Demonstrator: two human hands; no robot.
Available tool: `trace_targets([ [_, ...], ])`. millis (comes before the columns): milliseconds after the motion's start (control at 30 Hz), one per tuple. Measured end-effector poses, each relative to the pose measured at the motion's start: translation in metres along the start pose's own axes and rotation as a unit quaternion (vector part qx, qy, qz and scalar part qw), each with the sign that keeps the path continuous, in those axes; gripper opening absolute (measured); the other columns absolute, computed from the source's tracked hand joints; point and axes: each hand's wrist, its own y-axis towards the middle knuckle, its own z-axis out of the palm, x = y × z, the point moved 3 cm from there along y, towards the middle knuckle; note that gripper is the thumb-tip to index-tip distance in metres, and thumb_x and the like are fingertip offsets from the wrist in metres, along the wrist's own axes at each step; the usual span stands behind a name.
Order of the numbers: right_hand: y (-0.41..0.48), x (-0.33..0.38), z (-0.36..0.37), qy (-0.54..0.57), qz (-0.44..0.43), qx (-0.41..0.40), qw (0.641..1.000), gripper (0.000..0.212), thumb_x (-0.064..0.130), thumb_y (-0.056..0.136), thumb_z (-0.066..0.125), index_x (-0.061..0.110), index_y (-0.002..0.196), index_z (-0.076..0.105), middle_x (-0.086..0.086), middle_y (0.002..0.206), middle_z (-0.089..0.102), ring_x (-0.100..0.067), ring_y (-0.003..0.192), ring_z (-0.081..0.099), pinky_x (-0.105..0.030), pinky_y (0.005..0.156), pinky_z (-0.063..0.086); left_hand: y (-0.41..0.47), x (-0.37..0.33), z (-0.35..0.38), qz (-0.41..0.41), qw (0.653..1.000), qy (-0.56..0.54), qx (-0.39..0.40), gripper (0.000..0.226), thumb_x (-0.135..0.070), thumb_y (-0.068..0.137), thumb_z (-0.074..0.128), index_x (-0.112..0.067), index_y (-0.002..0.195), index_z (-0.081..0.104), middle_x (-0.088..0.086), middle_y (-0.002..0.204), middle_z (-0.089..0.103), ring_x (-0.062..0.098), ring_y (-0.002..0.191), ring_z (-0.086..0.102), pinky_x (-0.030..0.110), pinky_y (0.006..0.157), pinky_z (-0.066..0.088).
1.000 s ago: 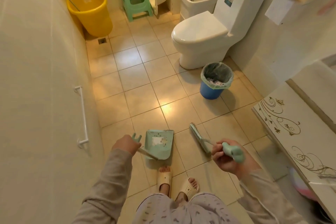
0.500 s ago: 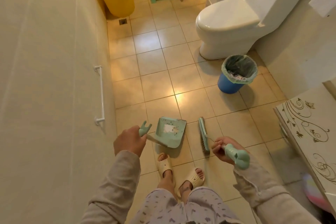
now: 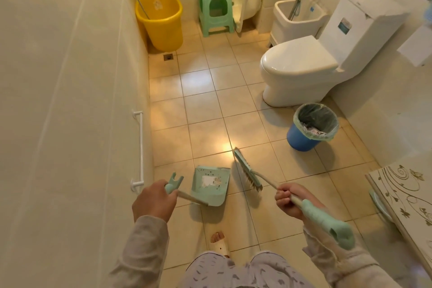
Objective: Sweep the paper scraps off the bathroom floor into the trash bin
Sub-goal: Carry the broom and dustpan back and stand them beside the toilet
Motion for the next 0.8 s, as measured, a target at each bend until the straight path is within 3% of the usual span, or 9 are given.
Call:
trace_targets([
  [167,0.010,0.011,0.019,-0.018,-0.007,-0.023,1.000,0.024,0.003,0.095,0.024,0.005,0.076,0.038,0.000,0.025,0.034,-0.007,0.014,0.031,-0.004,0.023,0.027,0.036,-0.001,-0.018,-0.004,1.000,-0.023,-0.015,0.023,-0.037,0.086,0.060,-0.021,0.100,0.069,0.008,0.092,0.071,0.030,0.087,0.063,0.027,0.066,0.041],
  [367,0.026,0.038,0.034,-0.054,0.009,-0.050,0.997,0.022,0.002,0.095,0.024,0.001,0.079,0.039,-0.001,0.025,0.034,-0.007,0.014,0.031,-0.005,0.023,0.029,0.087,-0.014,-0.039,-0.011,0.998,-0.045,-0.037,0.027,-0.038,0.086,0.061,-0.019,0.103,0.069,0.006,0.084,0.068,0.022,0.070,0.053,0.026,0.062,0.041],
  [600,0.079,0.100,0.086,-0.078,0.031,-0.054,0.995,0.026,0.003,0.095,0.023,0.006,0.073,0.037,-0.001,0.023,0.033,-0.008,0.013,0.030,-0.004,0.024,0.028,0.153,-0.034,-0.039,-0.056,0.996,-0.049,-0.042,0.025,-0.038,0.086,0.061,-0.019,0.100,0.068,0.009,0.087,0.070,0.026,0.071,0.055,0.027,0.064,0.044],
  [800,0.119,0.184,0.154,-0.115,0.041,-0.026,0.992,0.022,0.003,0.095,0.023,0.004,0.078,0.038,-0.001,0.026,0.033,-0.007,0.015,0.030,-0.004,0.024,0.027,0.218,-0.057,-0.045,-0.111,0.992,-0.040,-0.034,0.024,-0.037,0.087,0.061,-0.020,0.102,0.067,0.009,0.088,0.071,0.024,0.070,0.051,0.026,0.061,0.040],
])
